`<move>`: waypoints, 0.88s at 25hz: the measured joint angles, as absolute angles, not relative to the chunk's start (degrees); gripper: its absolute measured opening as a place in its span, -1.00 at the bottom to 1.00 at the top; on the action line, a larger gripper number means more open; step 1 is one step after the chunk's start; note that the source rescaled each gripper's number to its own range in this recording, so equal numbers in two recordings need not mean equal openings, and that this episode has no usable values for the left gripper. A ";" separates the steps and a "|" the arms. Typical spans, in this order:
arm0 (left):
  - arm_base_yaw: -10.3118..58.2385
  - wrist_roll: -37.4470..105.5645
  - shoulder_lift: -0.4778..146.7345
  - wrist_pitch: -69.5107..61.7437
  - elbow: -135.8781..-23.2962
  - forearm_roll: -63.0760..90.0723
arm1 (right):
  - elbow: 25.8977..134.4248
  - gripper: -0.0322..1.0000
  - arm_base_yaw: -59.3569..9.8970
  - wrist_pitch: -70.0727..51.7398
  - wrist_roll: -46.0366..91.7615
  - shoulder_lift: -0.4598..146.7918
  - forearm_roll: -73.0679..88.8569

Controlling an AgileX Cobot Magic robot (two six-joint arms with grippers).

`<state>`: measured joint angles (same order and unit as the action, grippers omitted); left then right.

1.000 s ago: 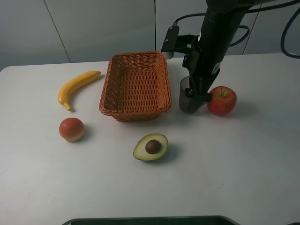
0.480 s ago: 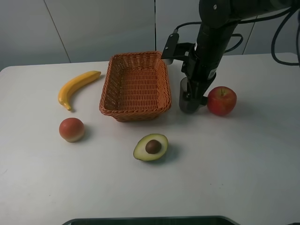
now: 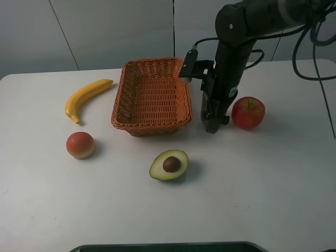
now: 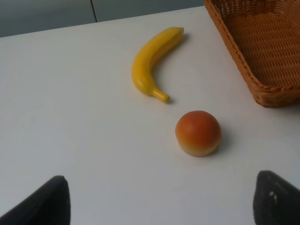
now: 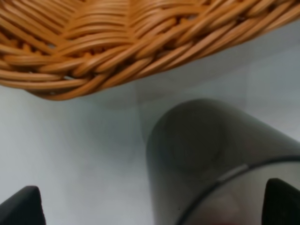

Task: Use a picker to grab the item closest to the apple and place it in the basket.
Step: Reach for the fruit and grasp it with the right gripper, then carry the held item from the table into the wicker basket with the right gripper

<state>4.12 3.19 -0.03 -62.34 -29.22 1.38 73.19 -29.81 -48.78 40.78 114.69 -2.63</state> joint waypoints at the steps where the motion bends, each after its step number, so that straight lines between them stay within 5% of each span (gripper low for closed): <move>1: 4.12 3.19 -0.03 -62.34 -29.22 1.38 | 73.19 1.00 -29.81 -48.64 40.34 114.99 -2.75; 3: 4.12 3.19 -0.03 -62.34 -29.22 1.38 | 73.19 0.98 -29.81 -48.64 39.86 115.34 -3.59; 5: 4.12 3.19 -0.03 -62.34 -29.22 1.38 | 73.19 0.72 -29.81 -48.41 39.73 115.50 -3.97; 7: 4.12 3.19 -0.03 -62.34 -29.22 1.38 | 73.19 0.23 -29.81 -48.41 39.62 115.50 -3.99; 9: 4.12 3.19 -0.03 -62.34 -29.22 1.38 | 73.19 -0.51 -29.81 -48.41 39.62 115.50 -3.99; 11: 4.12 3.19 -0.03 -62.34 -29.22 1.38 | 73.19 -0.89 -29.81 -48.41 39.49 115.50 -3.99; 22: 4.12 3.19 -0.03 -62.34 -29.22 1.38 | 73.19 -0.93 -29.81 -48.41 39.49 115.50 -4.25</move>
<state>4.12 3.19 -0.03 -62.34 -29.22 1.38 73.19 -29.81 -48.41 39.49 115.50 -4.25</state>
